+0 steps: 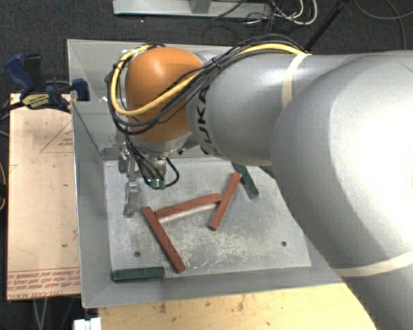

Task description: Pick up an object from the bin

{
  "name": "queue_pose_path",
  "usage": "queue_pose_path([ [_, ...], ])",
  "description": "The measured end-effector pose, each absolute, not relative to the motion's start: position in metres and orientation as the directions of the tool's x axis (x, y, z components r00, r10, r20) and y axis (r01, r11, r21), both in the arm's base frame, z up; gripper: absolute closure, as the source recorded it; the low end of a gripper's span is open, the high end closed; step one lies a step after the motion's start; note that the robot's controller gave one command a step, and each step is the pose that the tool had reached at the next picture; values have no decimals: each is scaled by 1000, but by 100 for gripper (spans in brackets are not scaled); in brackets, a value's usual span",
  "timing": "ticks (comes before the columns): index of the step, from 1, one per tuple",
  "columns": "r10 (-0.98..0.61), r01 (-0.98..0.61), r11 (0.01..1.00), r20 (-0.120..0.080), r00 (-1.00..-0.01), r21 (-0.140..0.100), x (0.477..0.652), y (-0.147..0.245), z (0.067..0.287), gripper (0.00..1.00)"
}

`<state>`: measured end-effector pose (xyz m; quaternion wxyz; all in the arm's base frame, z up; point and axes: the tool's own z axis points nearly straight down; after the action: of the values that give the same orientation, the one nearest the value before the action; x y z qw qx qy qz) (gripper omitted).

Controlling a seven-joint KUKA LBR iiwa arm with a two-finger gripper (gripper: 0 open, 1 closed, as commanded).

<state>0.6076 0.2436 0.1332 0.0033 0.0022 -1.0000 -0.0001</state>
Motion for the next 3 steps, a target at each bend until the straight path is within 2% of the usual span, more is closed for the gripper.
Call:
queue_pose_path([
  [1, 0, 0, 1000, -1, -1000, 2, 610, 243, 139, 0],
  [2, 46, 46, 999, -2, -999, 3, 565, 167, 77, 0],
  [3, -139, -139, 990, 1, -990, 1, 579, 160, 132, 0],
])
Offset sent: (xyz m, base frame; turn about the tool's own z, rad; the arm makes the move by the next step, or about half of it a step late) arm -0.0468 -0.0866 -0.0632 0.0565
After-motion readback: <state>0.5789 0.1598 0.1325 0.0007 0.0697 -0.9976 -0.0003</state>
